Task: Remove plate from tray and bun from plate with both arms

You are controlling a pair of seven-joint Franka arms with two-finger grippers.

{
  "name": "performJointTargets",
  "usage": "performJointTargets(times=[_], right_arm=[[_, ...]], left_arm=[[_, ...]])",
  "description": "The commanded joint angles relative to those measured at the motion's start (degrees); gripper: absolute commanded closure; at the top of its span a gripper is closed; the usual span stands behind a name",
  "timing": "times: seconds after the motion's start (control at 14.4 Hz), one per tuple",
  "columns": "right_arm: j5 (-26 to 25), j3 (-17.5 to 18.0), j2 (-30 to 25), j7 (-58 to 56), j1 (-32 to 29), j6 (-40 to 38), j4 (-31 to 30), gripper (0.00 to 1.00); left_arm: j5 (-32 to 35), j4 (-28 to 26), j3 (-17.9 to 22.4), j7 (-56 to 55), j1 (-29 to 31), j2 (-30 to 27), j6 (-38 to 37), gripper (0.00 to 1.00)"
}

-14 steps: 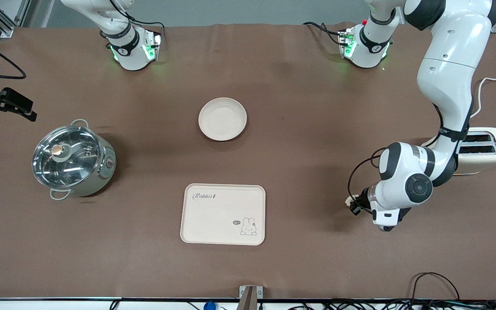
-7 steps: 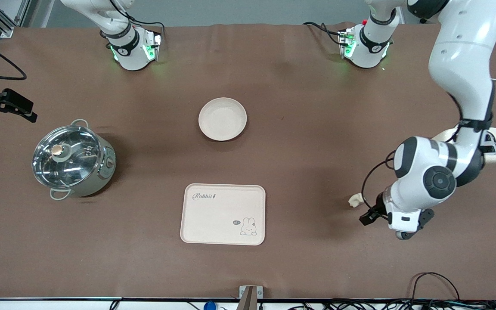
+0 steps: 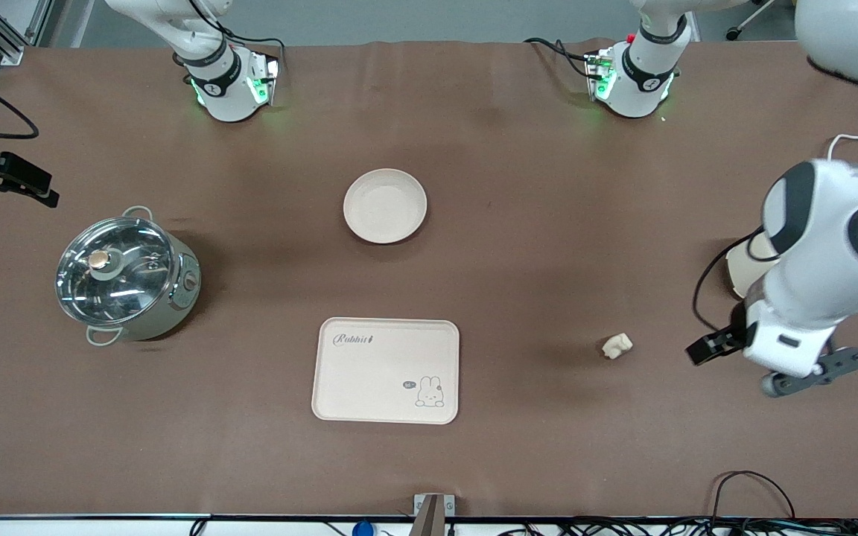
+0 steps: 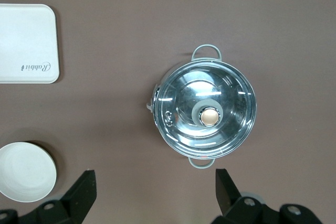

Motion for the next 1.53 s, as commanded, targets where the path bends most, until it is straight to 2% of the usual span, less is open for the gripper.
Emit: performJointTargets(times=[0.0, 0.28, 0.56, 0.7, 0.91, 1.05, 1.46], right_arm=[[0.7, 0.4, -0.9, -0.1, 0.3, 0.8, -1.1, 0.00], [0.7, 0.4, -0.8, -0.3, 0.5, 1.7, -1.1, 0.00], [0.3, 0.5, -0.8, -0.1, 1.1, 1.9, -1.0, 0.00], [0.3, 0.5, -0.8, -0.1, 1.1, 1.9, -0.9, 0.00], [0.6, 0.5, -0.8, 0.0, 1.2, 1.6, -1.3, 0.00], [0.6, 0.5, -0.9, -0.1, 0.9, 1.3, -1.2, 0.00], [-0.2, 0.3, -0.9, -0.2, 0.9, 3.2, -0.7, 0.00]], left_arm=[[0.1, -1.4, -0.4, 5.2, 0.7, -7.0, -5.4, 0.00], [-6.4, -2.6, 2.0, 14.7, 1.5, -15.1, -11.4, 0.00], [-10.2, -8.8, 4.7, 19.3, 0.4, -24.5, -17.7, 0.00], [-13.9, -12.1, 6.9, 21.5, -0.2, -28.1, -19.0, 0.00], [-14.9, -17.3, 7.1, 23.7, -0.8, -33.1, -19.2, 0.00], [-14.9, -18.0, 7.0, 24.1, -1.2, -34.1, -19.5, 0.00], [-14.0, -13.9, 6.5, 23.6, -1.4, -31.7, -22.5, 0.00]])
